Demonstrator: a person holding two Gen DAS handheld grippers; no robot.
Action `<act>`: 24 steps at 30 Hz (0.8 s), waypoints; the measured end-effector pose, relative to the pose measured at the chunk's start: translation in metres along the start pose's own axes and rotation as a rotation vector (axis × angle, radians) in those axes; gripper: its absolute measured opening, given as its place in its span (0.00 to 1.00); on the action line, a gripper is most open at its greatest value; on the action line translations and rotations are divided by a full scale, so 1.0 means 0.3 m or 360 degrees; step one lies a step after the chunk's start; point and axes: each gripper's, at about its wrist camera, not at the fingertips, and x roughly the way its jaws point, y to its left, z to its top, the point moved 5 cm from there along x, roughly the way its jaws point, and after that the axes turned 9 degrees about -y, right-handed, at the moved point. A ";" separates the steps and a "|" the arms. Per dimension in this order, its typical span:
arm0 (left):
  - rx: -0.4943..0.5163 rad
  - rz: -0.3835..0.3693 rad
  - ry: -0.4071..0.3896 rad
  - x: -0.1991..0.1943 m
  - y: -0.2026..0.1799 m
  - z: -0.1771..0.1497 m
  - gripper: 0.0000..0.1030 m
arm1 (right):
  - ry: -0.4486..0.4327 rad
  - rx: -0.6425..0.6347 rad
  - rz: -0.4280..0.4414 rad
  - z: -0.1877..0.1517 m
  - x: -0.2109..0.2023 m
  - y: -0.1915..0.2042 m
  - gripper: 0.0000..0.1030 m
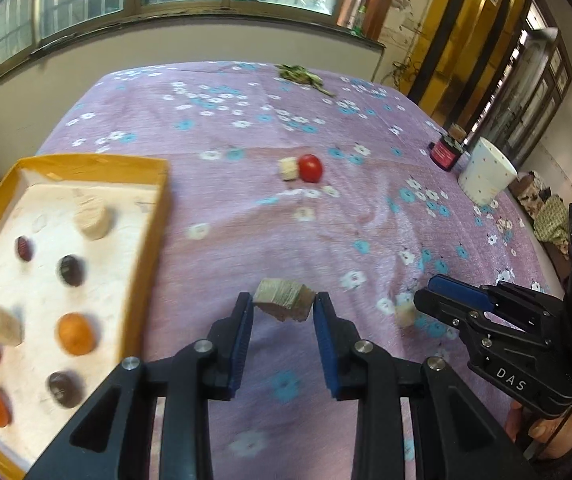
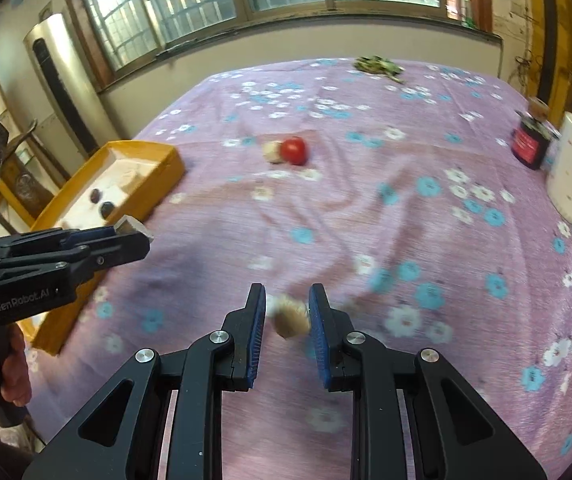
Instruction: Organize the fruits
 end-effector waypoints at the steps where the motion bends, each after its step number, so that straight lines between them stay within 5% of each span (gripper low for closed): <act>1: -0.0011 0.0010 -0.0008 -0.017 0.022 -0.004 0.33 | 0.0000 -0.0009 0.0009 0.006 0.004 0.020 0.21; 16: -0.0218 0.0263 -0.0076 -0.206 0.446 -0.025 0.33 | 0.0007 -0.0197 0.0187 0.077 0.114 0.375 0.21; 22: -0.0220 0.0271 -0.0070 -0.259 0.499 -0.057 0.33 | 0.0021 -0.0201 0.0046 0.054 0.088 0.284 0.23; 24: -0.0201 0.0249 -0.0080 -0.278 0.481 -0.066 0.33 | 0.0004 -0.0139 -0.0077 0.046 0.049 0.178 0.31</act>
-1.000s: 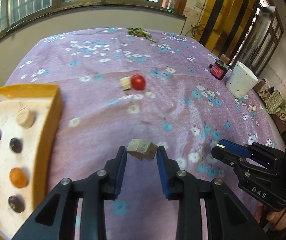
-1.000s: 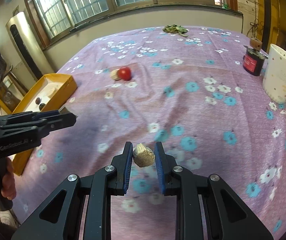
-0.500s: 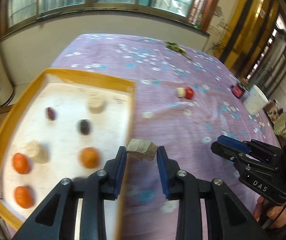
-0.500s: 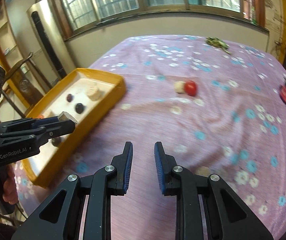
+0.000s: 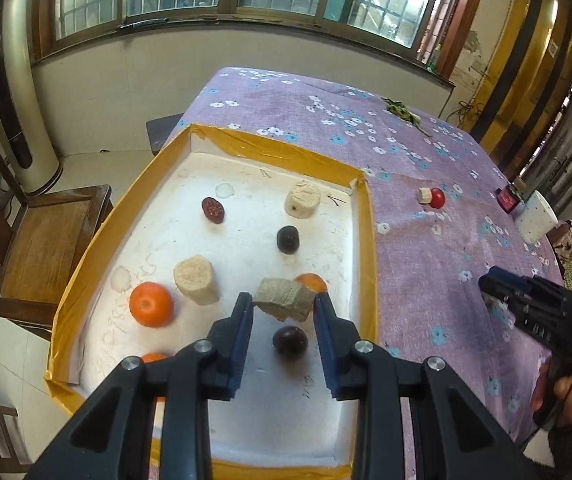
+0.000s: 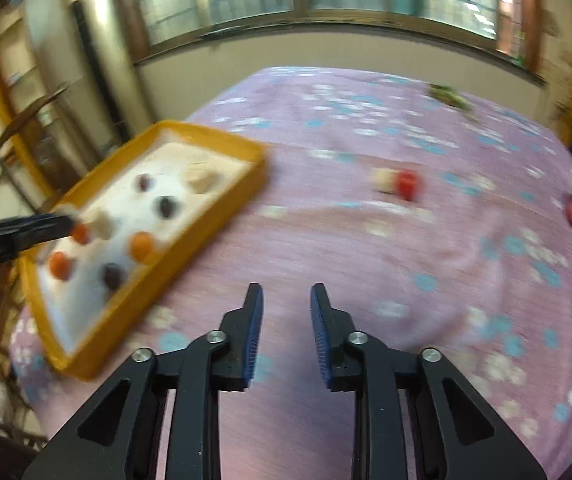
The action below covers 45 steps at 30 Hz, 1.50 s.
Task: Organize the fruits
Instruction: 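Grasp a round beige cake with the right tool, then carry the beige cake and cube over the white tray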
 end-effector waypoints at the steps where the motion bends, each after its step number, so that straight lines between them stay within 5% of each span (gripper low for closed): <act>1: 0.0009 -0.0014 -0.0007 -0.010 -0.010 -0.004 0.33 | 0.0004 0.0017 -0.0039 -0.013 -0.016 -0.043 0.31; 6: 0.0032 -0.0119 0.0018 -0.021 -0.104 -0.049 0.33 | 0.0101 0.0080 -0.0108 -0.097 -0.032 -0.179 0.33; 14: 0.0095 -0.0259 0.0127 0.025 -0.292 -0.127 0.33 | 0.0114 -0.0086 -0.0043 -0.095 0.012 -0.138 0.36; 19: 0.0173 -0.0290 0.0173 0.044 -0.367 -0.170 0.33 | 0.0169 -0.0025 -0.0014 -0.137 0.033 -0.197 0.36; 23: 0.0186 -0.0302 0.0196 0.055 -0.395 -0.186 0.33 | 0.0185 -0.0116 -0.0023 -0.154 0.063 -0.182 0.35; 26: 0.0196 -0.0311 0.0209 0.060 -0.413 -0.199 0.33 | 0.0135 -0.0221 -0.0044 -0.158 0.062 -0.158 0.20; 36: 0.0167 -0.0345 0.0188 0.044 -0.415 -0.190 0.33 | 0.0057 -0.0201 -0.0008 -0.106 -0.039 -0.116 0.20; 45: 0.0115 -0.0331 0.0133 0.003 -0.359 -0.169 0.33 | -0.0017 -0.0255 0.0149 -0.024 -0.064 0.048 0.20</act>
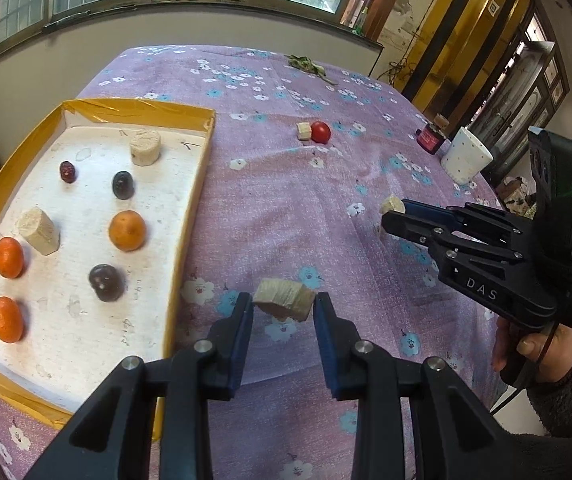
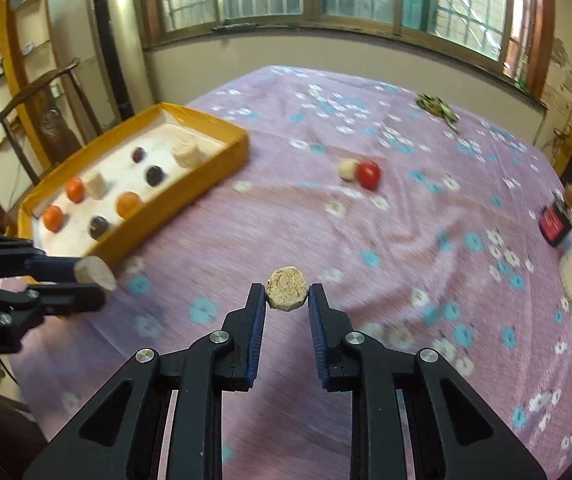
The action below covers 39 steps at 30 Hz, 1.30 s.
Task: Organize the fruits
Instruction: 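Carry the beige cake and cube over the white tray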
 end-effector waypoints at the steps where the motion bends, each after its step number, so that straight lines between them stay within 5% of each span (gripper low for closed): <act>1: -0.0011 0.0009 -0.0010 -0.008 0.013 0.003 0.33 | -0.0008 -0.0004 0.0021 0.014 0.006 0.019 0.20; 20: -0.0271 0.0358 -0.0102 -0.125 0.432 0.005 0.33 | 0.0027 -0.0122 0.0378 0.200 0.243 0.405 0.20; 32: -0.0281 0.0386 -0.0037 -0.042 0.515 0.004 0.33 | 0.0161 -0.0158 0.0468 0.217 0.424 0.533 0.20; 39: -0.0272 0.0346 -0.0066 -0.041 0.512 0.049 0.33 | 0.0128 -0.0116 0.0414 0.243 0.417 0.463 0.20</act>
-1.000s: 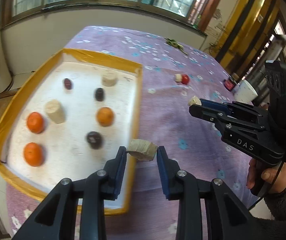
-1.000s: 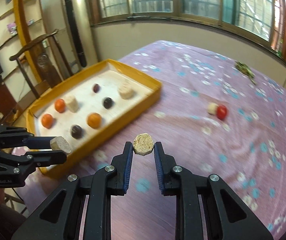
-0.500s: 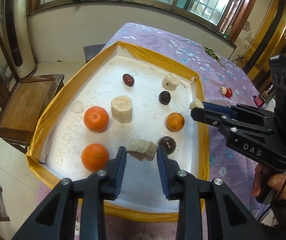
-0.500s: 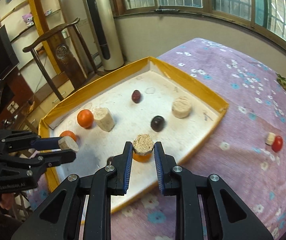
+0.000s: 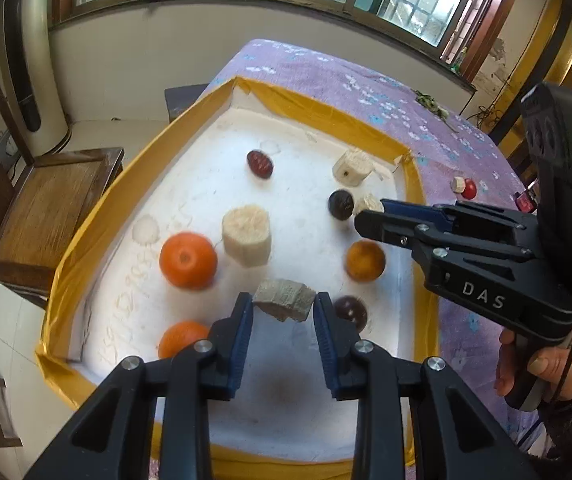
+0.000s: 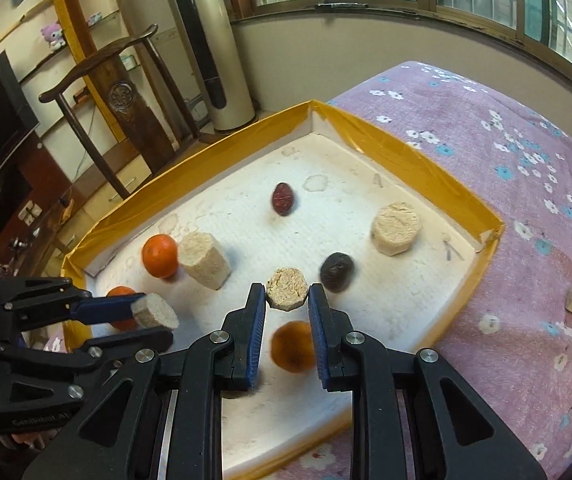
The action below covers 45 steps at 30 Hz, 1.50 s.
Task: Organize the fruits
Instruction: 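Carry the beige cake and cube over the white tray, then open both tools to release the cake and cube into the tray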
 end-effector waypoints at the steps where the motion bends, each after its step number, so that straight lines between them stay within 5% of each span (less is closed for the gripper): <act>1: 0.0003 -0.0012 -0.0006 0.002 -0.005 0.017 0.33 | -0.0001 0.0009 -0.0016 0.003 -0.002 -0.017 0.20; 10: 0.0071 -0.0056 -0.0027 0.087 -0.004 0.195 0.33 | -0.0052 0.0096 -0.0097 0.072 -0.003 -0.095 0.20; 20: 0.0097 -0.0063 0.0020 0.242 0.067 0.392 0.33 | -0.0045 0.0212 -0.0144 0.204 0.150 -0.143 0.20; 29: 0.0102 -0.0017 0.0127 0.394 0.111 0.418 0.33 | 0.0075 0.0214 -0.0177 0.222 0.296 -0.184 0.21; 40: 0.0244 0.0052 0.0113 0.430 0.102 0.435 0.33 | 0.0195 0.0153 -0.0249 0.210 0.339 -0.194 0.21; 45: 0.0280 0.0092 0.0098 0.416 0.111 0.429 0.36 | 0.0203 0.0207 -0.0301 0.185 0.316 -0.235 0.31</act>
